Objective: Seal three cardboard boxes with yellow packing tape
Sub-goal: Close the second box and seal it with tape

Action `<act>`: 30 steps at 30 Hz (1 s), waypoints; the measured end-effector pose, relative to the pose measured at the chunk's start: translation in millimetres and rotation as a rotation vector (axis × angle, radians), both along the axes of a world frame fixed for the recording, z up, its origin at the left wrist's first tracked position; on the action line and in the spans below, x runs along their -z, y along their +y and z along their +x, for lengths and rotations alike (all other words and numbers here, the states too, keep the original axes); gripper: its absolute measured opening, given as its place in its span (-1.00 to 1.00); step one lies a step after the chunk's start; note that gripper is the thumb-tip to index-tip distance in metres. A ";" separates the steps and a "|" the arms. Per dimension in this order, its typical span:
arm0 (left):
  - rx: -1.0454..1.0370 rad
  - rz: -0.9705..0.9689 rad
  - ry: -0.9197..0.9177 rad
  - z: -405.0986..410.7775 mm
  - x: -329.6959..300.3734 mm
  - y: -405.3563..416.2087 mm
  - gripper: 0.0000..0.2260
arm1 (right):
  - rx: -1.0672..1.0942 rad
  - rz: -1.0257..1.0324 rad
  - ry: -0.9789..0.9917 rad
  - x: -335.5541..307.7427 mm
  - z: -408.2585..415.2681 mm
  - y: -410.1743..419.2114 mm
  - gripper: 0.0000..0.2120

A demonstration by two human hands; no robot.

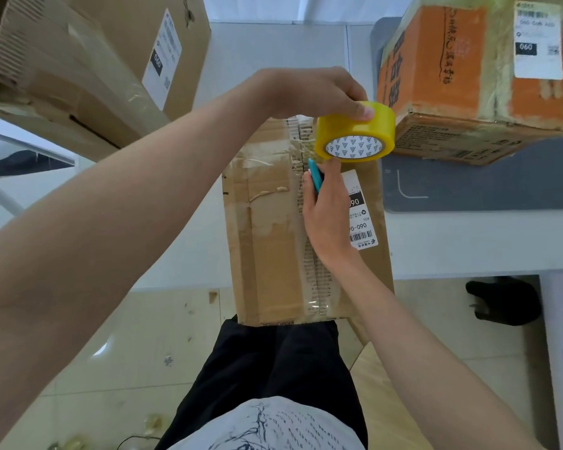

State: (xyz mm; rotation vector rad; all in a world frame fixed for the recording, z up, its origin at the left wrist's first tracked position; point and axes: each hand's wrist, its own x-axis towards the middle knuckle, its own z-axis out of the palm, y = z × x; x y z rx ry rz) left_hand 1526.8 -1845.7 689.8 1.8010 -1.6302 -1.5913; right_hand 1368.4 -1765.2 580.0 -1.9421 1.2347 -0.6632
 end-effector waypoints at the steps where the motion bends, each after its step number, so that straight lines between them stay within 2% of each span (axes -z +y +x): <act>1: -0.016 0.004 0.038 1.8 4.4 4.6 -0.65 | 0.005 -0.001 -0.012 0.7 0.3 -0.6 -0.81; 3: -0.106 0.010 0.124 6.4 14.4 14.8 -0.62 | 0.014 0.007 -0.038 1.7 0.7 -1.5 -0.83; 5: -0.292 0.027 0.228 8.3 25.6 20.0 -0.59 | 0.025 0.026 -0.073 3.2 -0.5 -2.2 -0.85; 8: -0.528 0.017 0.546 10.1 48.1 30.7 -0.81 | 0.034 0.046 -0.115 5.4 -4.1 -1.9 -0.87; 10: -0.709 -0.005 0.681 9.3 62.7 42.5 -0.76 | 0.021 0.063 -0.127 5.1 -4.9 -1.3 -0.90; 13: -0.883 -0.012 0.860 2.7 77.3 55.3 -0.52 | 0.018 0.083 -0.145 2.4 -5.6 -2.0 -0.89; 14: -0.946 -0.015 0.907 0.2 78.4 56.9 -0.55 | 0.035 0.089 -0.154 1.1 -5.7 -2.5 -0.88; 16: -1.061 -0.027 0.914 -2.9 77.6 55.7 -0.76 | 0.091 0.097 -0.183 -0.9 -6.0 -3.2 -0.88; 19: -1.133 -0.029 0.852 -3.8 72.1 48.8 -0.81 | 0.155 0.102 -0.249 0.0 -6.9 -4.0 -0.94; 22: -1.048 -0.008 0.564 -5.6 53.1 35.2 -0.78 | 0.195 0.109 -0.292 -0.3 -9.4 -2.9 -0.93; 24: -0.918 -0.044 0.364 -11.4 39.3 23.8 -0.75 | 0.195 0.111 -0.298 -3.3 -9.6 -1.3 -0.91; 27: -0.703 -0.057 0.232 -23.9 23.1 13.0 -0.76 | 0.191 0.107 -0.260 -5.2 -8.2 -2.6 -0.84; 30: -0.663 -0.090 0.218 -25.4 21.8 10.4 -0.76 | 0.088 -0.028 -0.085 1.5 -12.7 -5.4 -0.89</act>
